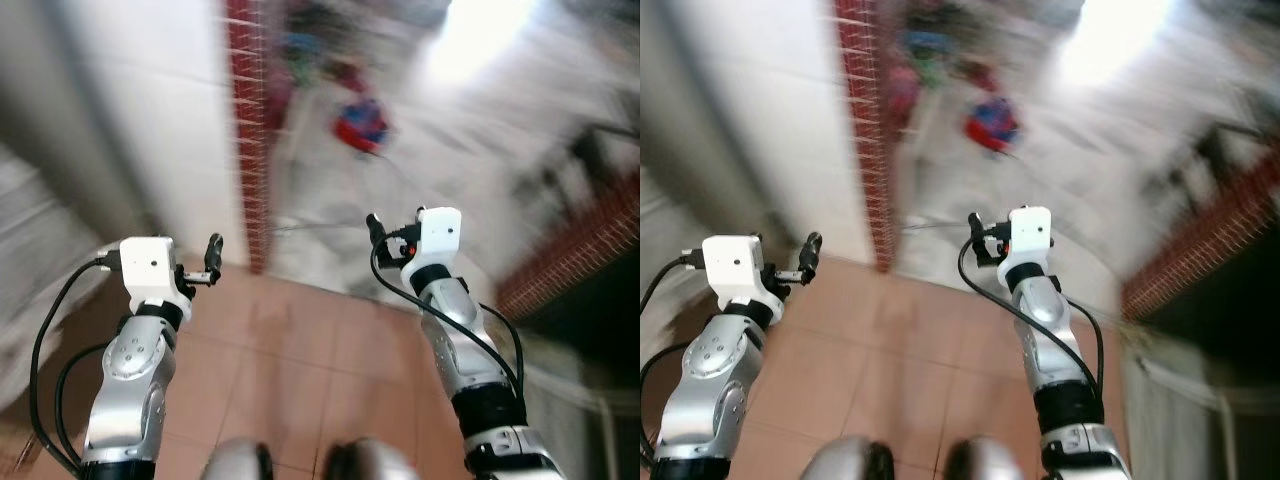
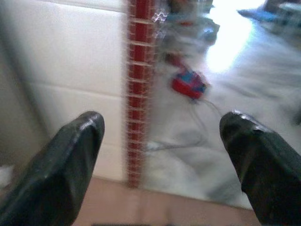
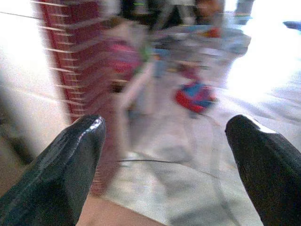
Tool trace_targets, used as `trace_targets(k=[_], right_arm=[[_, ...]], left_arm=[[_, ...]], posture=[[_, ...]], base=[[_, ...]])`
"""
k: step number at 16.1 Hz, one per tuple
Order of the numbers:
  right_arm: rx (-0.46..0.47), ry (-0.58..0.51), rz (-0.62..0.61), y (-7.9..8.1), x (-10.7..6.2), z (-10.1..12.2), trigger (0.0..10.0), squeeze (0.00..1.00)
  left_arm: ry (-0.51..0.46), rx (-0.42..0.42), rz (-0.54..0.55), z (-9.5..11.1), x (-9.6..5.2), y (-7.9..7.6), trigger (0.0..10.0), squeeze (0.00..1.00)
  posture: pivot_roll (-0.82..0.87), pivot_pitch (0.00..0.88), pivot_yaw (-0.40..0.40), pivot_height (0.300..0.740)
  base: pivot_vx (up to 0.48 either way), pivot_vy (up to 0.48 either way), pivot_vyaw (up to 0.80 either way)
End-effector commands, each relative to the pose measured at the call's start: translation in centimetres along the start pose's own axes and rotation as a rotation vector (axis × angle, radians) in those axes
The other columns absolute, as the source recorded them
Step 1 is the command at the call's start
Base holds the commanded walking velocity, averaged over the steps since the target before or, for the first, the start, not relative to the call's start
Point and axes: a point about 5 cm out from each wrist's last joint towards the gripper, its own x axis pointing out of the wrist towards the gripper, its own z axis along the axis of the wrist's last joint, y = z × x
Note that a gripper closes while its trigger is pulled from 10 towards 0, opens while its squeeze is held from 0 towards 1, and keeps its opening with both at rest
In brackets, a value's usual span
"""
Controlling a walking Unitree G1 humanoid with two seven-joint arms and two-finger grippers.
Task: Restocking fridge
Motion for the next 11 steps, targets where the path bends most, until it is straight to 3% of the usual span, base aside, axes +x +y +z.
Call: trace_targets(k=[1, 7, 11], right_arm=[[0.008, 0.004, -0.019, -0.35, -0.07, -0.13, 10.0, 0.0], [0.007, -0.002, -0.029, -0.47, 0.02, -0.09, 10.0, 0.0], [0.03, -0.05, -0.069, -0.93, 0.22, 0.75, 10.0, 0.0]], left_arm=[[0.007, 0.015, -0.01, -0.1, -0.23, -0.12, 10.0, 0.0], [0.008, 0.029, -0.016, -0.07, -0.05, -0.2, 10.0, 0.0], [0.027, 0.14, -0.077, -0.38, 0.19, -0.2, 10.0, 0.0]], posture=[[0.1, 0.113, -0.037, 0.74], [0.1, 0.113, -0.034, 0.74], [0.11, 0.093, 0.006, 0.74]], base=[[0.0, 0.48, -0.8], [0.0, 0.48, -0.8], [0.0, 0.0, -0.45]])
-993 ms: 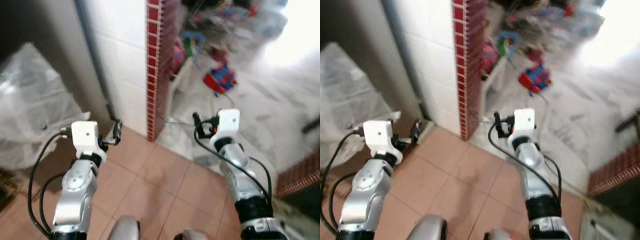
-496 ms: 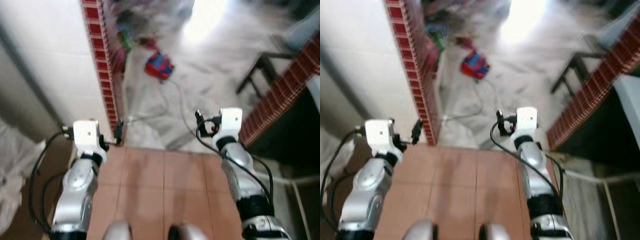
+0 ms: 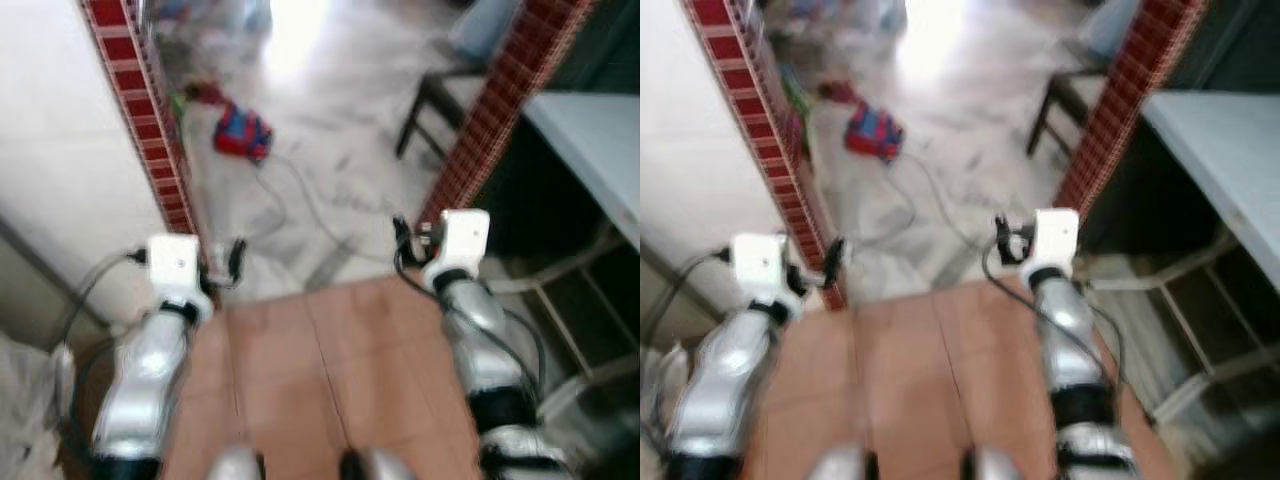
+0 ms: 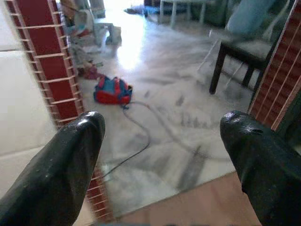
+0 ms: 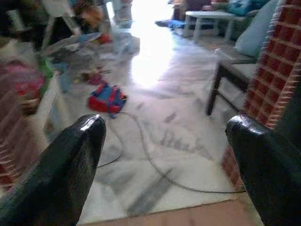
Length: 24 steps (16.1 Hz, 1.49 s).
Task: Restocking fridge
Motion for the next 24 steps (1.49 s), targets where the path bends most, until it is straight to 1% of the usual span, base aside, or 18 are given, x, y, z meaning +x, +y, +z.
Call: trace_targets(k=[1, 2, 3, 5, 7, 9, 11, 13, 14, 15, 16, 17, 18, 19, 20, 22, 23, 24], right_arm=[[-0.006, -0.036, -0.019, -0.4, 0.1, 0.9, 10.0, 0.0], [-0.011, -0.044, -0.031, -0.6, 0.1, 1.0, 10.0, 0.0], [-0.034, -0.068, -0.054, -1.0, -0.3, 1.4, 10.0, 0.0], [-0.041, -0.079, -0.087, -1.4, -0.8, 1.5, 10.0, 0.0], [-0.052, -0.071, -0.126, -1.9, -1.6, 1.2, 10.0, 0.0], [-0.064, -0.038, -0.137, -1.6, -1.7, 0.8, 10.0, 0.0], [-0.09, -0.004, -0.078, -0.8, -1.6, 0.5, 10.0, 0.0], [-0.108, -0.02, -0.055, -0.7, -1.8, 0.8, 10.0, 0.0], [-0.114, -0.014, -0.067, -0.9, -2.1, 0.7, 10.0, 0.0], [-0.104, -0.004, -0.071, -1.0, -2.1, 0.6, 10.0, 0.0], [-0.033, 0.053, -0.119, -1.4, -2.4, -0.1, 10.0, 0.0], [-0.034, 0.051, -0.124, -1.6, -2.8, -0.5, 10.0, 0.0], [-0.032, 0.041, -0.095, -1.5, -3.0, -0.7, 10.0, 0.0], [-0.04, 0.037, -0.147, -1.6, -2.9, -0.6, 10.0, 0.0], [-0.073, 0.033, -0.15, -1.5, -2.6, -0.2, 10.0, 0.0], [-0.064, 0.033, -0.094, -1.3, -2.3, 0.5, 10.0, 0.0], [-0.021, 0.027, -0.077, -1.2, -2.3, 0.5, 10.0, 0.0], [-0.04, -0.001, -0.054, -1.1, -2.3, 0.8, 10.0, 0.0]], left_arm=[[0.023, 0.044, -0.019, -0.5, 0.0, -0.4, 10.0, 0.0], [0.021, 0.064, -0.015, -0.4, 0.1, -0.2, 10.0, 0.0], [0.014, 0.062, -0.024, -0.1, 0.4, -0.1, 10.0, 0.0], [0.011, 0.057, -0.046, 0.2, 0.9, -0.2, 10.0, 0.0], [-0.015, 0.086, -0.094, 0.7, 1.6, -0.7, 10.0, 0.0], [-0.042, 0.06, -0.083, 1.1, 2.0, -0.7, 10.0, 0.0], [-0.103, 0.036, -0.032, 1.5, 1.5, -0.1, 10.0, 0.0], [-0.099, 0.0, 0.049, 0.9, 0.4, 0.8, 10.0, 0.0], [-0.09, -0.012, 0.058, 0.4, -0.1, 0.9, 10.0, 0.0], [-0.09, -0.013, 0.058, 0.4, -0.2, 0.9, 10.0, 0.0], [-0.081, -0.023, 0.048, -0.1, -0.4, 0.5, 10.0, 0.0], [-0.076, -0.027, 0.036, -0.2, -0.5, -0.2, 10.0, 0.0], [-0.074, -0.033, 0.035, -0.2, -0.5, -0.5, 10.0, 0.0], [-0.068, -0.046, 0.046, -0.5, -0.6, -0.5, 10.0, 0.0], [-0.063, -0.064, 0.056, -0.6, -0.6, -0.4, 10.0, 0.0], [-0.071, -0.085, 0.048, -0.3, -0.5, -0.5, 10.0, 0.0], [-0.078, -0.082, 0.039, -0.1, -0.5, -0.6, 10.0, 0.0], [-0.083, -0.076, 0.043, 0.0, -0.4, -0.6, 10.0, 0.0]], posture=[[0.1, 0.089, 0.019, 0.74], [0.09, 0.088, 0.041, 0.74], [0.07, 0.088, 0.074, 0.74], [0.04, 0.084, 0.11, 0.74], [0.02, 0.076, 0.11, 0.74], [0.02, 0.077, 0.094, 0.74], [0.02, 0.068, 0.05, 0.74], [0.02, 0.057, 0.034, 0.74], [0.02, 0.055, 0.036, 0.74], [0.02, 0.054, 0.037, 0.74], [0.01, 0.055, 0.04, 0.74], [0.01, 0.061, 0.025, 0.74], [0.01, 0.062, 0.022, 0.74], [0.0, 0.065, 0.01, 0.74], [0.0, 0.077, 0.002, 0.74], [0.0, 0.08, -0.013, 0.74], [0.0, 0.081, -0.014, 0.74], [0.01, 0.083, -0.015, 0.74]], base=[[0.0, 0.0, 0.0], [0.0, 0.0, 0.0], [0.0, 0.0, 0.0], [0.0, 0.0, 0.0], [0.0, 0.0, 0.0], [0.0, 0.0, 0.0], [0.0, 0.0, 0.0], [0.0, 0.0, 0.0], [0.0, 0.0, 0.0], [0.0, 0.0, 0.0], [0.0, 0.0, 0.0], [0.0, 0.0, 0.0], [0.0, 0.0, 0.0], [0.0, 0.0, 0.0], [0.0, 0.0, 0.0], [0.0, 0.0, 0.0], [0.0, 0.0, 0.0], [0.0, 0.0, 0.0]])
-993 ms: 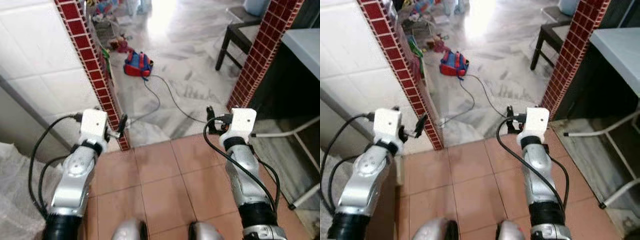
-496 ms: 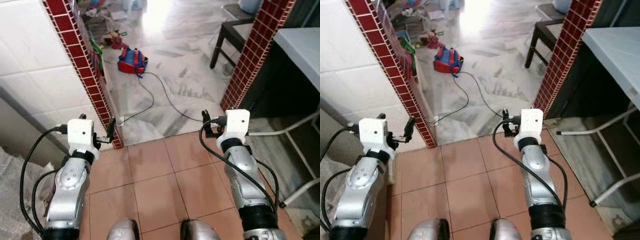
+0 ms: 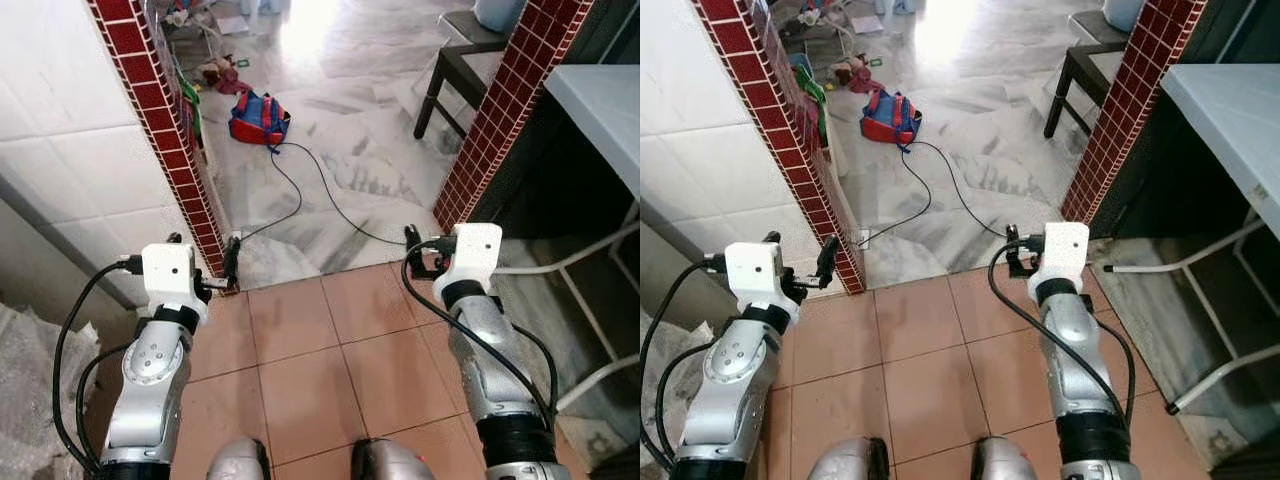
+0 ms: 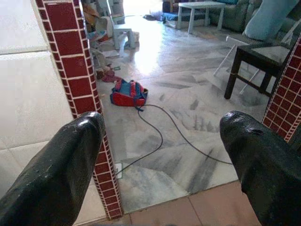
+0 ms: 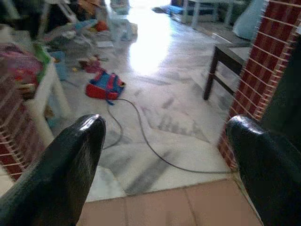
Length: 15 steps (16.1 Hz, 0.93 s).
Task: Restocking fridge
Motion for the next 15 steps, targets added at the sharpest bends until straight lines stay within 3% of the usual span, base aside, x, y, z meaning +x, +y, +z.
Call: trace_targets(k=[1, 5, 9, 11, 13, 15], right_arm=[[-0.024, -0.042, 0.001, 0.0, 0.0, 0.8, 10.0, 0.0], [0.004, -0.039, -0.002, 0.7, 0.8, 1.3, 10.0, 0.0], [-0.035, -0.035, -0.001, 0.6, 0.5, 1.0, 10.0, 0.0], [-0.062, -0.008, -0.045, 0.4, 1.2, 0.8, 10.0, 0.0], [-0.072, -0.05, 0.032, 1.3, 1.7, 1.6, 10.0, 0.0], [-0.084, -0.029, -0.011, 0.8, 2.0, 1.4, 10.0, 0.0]], left_arm=[[-0.014, 0.005, 0.002, 0.5, 0.1, 0.1, 10.0, 0.0], [-0.032, 0.03, 0.0, 1.2, 0.7, 0.6, 10.0, 0.0], [-0.023, 0.031, 0.002, 0.9, 0.6, 0.5, 10.0, 0.0], [-0.025, 0.023, 0.004, 1.1, 1.3, 0.3, 10.0, 0.0], [-0.038, 0.029, -0.032, 1.4, 1.7, -0.2, 10.0, 0.0], [-0.067, 0.041, 0.001, 1.7, 2.3, -0.1, 10.0, 0.0]], posture=[[0.01, 0.086, -0.014, 0.74], [0.04, 0.107, 0.001, 0.74], [0.04, 0.104, -0.007, 0.74], [0.04, 0.116, -0.011, 0.74], [0.04, 0.111, -0.013, 0.74], [0.04, 0.088, -0.014, 0.74]], base=[[0.0, 0.0, 0.0], [0.0, 0.0, 0.0], [0.0, 0.0, 0.0], [0.0, 0.0, 0.0], [0.0, 0.0, 0.0], [0.0, 0.0, 0.0]])
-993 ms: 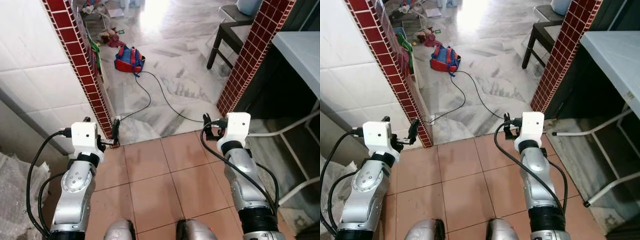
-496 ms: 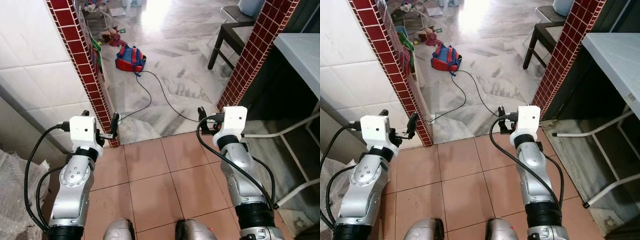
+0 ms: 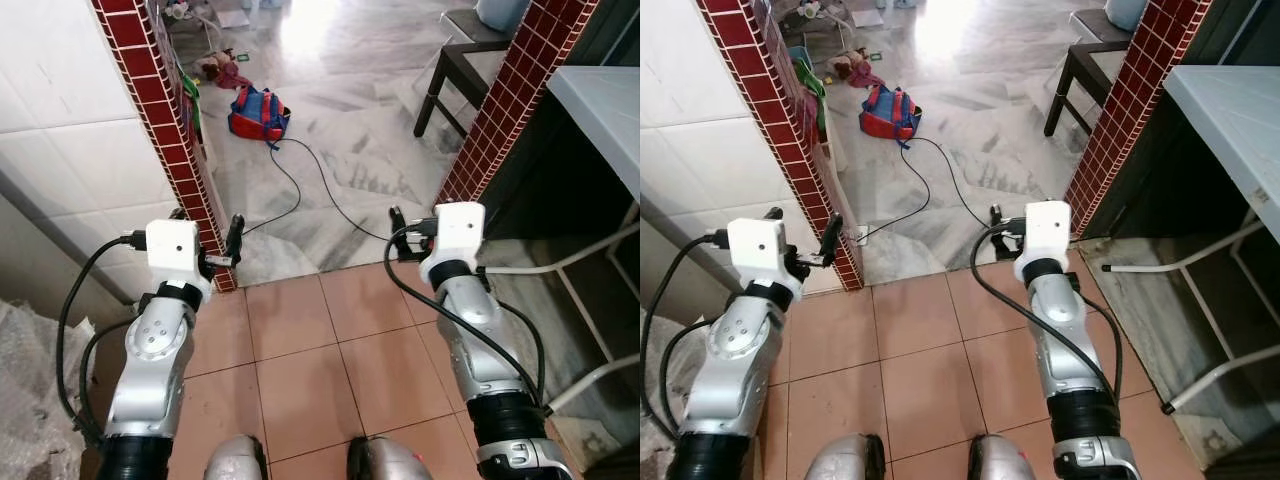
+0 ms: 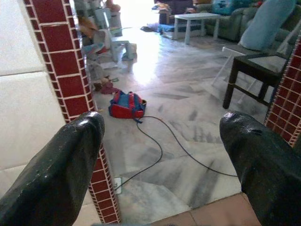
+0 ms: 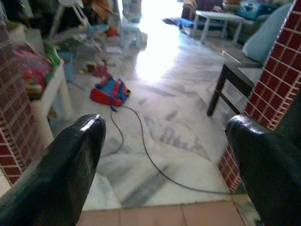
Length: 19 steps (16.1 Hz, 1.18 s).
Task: Restocking fridge
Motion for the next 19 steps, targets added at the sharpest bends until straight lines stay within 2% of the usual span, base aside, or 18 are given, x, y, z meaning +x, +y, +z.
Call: trace_targets(k=[1, 5, 7, 8, 9, 10, 11, 13, 15, 17, 19], right_arm=[[-0.024, 0.005, -0.036, -0.5, 0.3, 0.1, 10.0, 0.0], [-0.027, 0.029, -0.02, -0.1, 0.2, -0.3, 10.0, 0.0], [0.04, 0.04, 0.011, 0.5, 0.1, -0.8, 10.0, 0.0], [0.035, 0.018, -0.049, 0.4, 0.0, -0.8, 10.0, 0.0], [0.053, 0.061, -0.019, 0.8, 0.0, -1.1, 10.0, 0.0], [0.07, 0.037, 0.062, 1.2, -0.3, -0.7, 10.0, 0.0], [0.076, 0.031, 0.07, 1.2, -0.4, -0.7, 10.0, 0.0], [0.042, 0.032, 0.033, 0.2, -0.5, -0.9, 10.0, 0.0], [0.026, 0.033, 0.012, -0.4, -0.5, -0.8, 10.0, 0.0], [-0.063, 0.052, -0.016, -0.6, -0.5, -0.8, 10.0, 0.0], [-0.012, 0.076, -0.016, -0.5, -0.9, -1.3, 10.0, 0.0]], left_arm=[[-0.01, 0.021, 0.025, 0.1, 0.1, 0.3, 10.0, 0.0], [0.007, 0.041, -0.012, -0.4, -0.4, -0.1, 10.0, 0.0], [0.005, 0.043, -0.013, -0.3, -0.4, -0.1, 10.0, 0.0], [0.002, 0.045, -0.014, -0.3, -0.4, -0.2, 10.0, 0.0], [0.002, 0.046, -0.014, -0.3, -0.5, -0.3, 10.0, 0.0], [0.006, 0.045, -0.019, -0.4, -0.7, -0.4, 10.0, 0.0], [0.006, 0.044, -0.02, -0.4, -0.7, -0.4, 10.0, 0.0], [-0.012, 0.089, -0.073, 0.0, -0.7, -1.2, 10.0, 0.0], [-0.026, 0.09, -0.084, 0.4, -0.7, -1.6, 10.0, 0.0], [-0.03, 0.073, -0.092, 0.6, -1.1, -1.6, 10.0, 0.0], [-0.024, 0.068, -0.112, 0.6, -1.5, -1.6, 10.0, 0.0]], posture=[[0.04, 0.088, -0.012, 0.74], [0.04, 0.091, -0.01, 0.74], [0.04, 0.095, -0.011, 0.74], [0.04, 0.102, -0.011, 0.74], [0.04, 0.103, -0.011, 0.74], [0.04, 0.108, -0.009, 0.74], [0.04, 0.109, -0.008, 0.74], [0.04, 0.121, -0.015, 0.74], [0.03, 0.133, -0.021, 0.74], [0.03, 0.165, -0.011, 0.74], [0.04, 0.174, -0.006, 0.74]], base=[[0.0, 0.0, 0.0], [0.0, 0.0, 0.0], [0.0, 0.0, 0.0], [0.0, 0.0, 0.0], [0.0, 0.0, 0.0], [0.0, 0.0, 0.0], [0.0, 0.0, 0.0], [0.0, 0.0, 0.0], [0.0, 0.0, 0.0], [0.0, 0.0, 0.0], [0.0, 0.0, 0.0]])
